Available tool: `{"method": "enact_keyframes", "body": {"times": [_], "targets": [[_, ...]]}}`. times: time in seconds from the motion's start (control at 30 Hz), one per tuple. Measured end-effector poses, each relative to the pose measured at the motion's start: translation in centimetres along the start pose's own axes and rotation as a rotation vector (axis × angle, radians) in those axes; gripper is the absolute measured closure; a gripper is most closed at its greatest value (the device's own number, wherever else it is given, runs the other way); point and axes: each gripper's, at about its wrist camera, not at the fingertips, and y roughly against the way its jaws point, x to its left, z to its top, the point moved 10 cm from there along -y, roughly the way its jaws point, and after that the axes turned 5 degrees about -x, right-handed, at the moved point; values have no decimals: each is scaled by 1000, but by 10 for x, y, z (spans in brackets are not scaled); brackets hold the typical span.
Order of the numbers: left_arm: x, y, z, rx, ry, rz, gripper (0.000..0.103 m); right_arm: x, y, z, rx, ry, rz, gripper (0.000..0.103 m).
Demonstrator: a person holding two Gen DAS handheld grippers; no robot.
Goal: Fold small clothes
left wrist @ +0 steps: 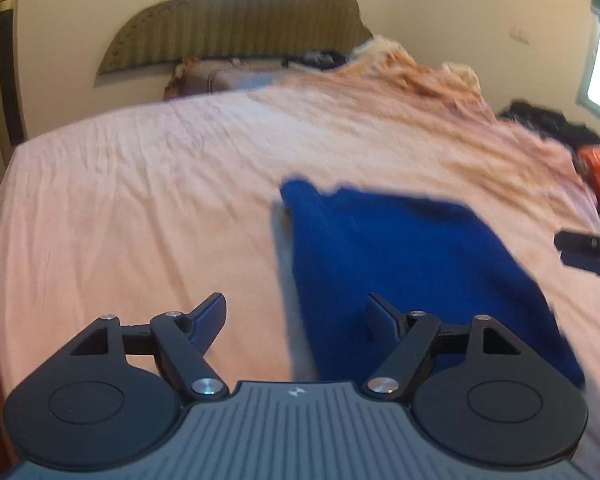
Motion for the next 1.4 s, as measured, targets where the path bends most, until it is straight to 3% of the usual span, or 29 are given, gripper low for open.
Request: {"method": "enact_keyframes", "body": {"times": [0.2,0.3,0.37,0.53,0.8,1.07,1.2,1.4], "targets": [[-15,43,-60,84,41,-8,27,12,25,-90,157,138,-143,30],[-21,51,-77,97,10,2,27,24,32,-106,140,174,-158,14],[-24,55,-82,78,-30,26,27,32,31,-110,147,189,-167,4],[-27,57,-89,54,-41,49,21,35,22,-113,130,224,-243,1],[-32,41,-89,9,-86,105,0,28,-5,-110,105,269,-341,0],[-29,33,-84,15,-43,141,0,28,-5,-112,75,261,-348,0],[-30,30,-84,-25,-47,162,0,28,-5,-113,75,259,-347,0],[-29,29,-84,-21,-55,136,0,29,-4,-114,74,260,-345,0]]}}
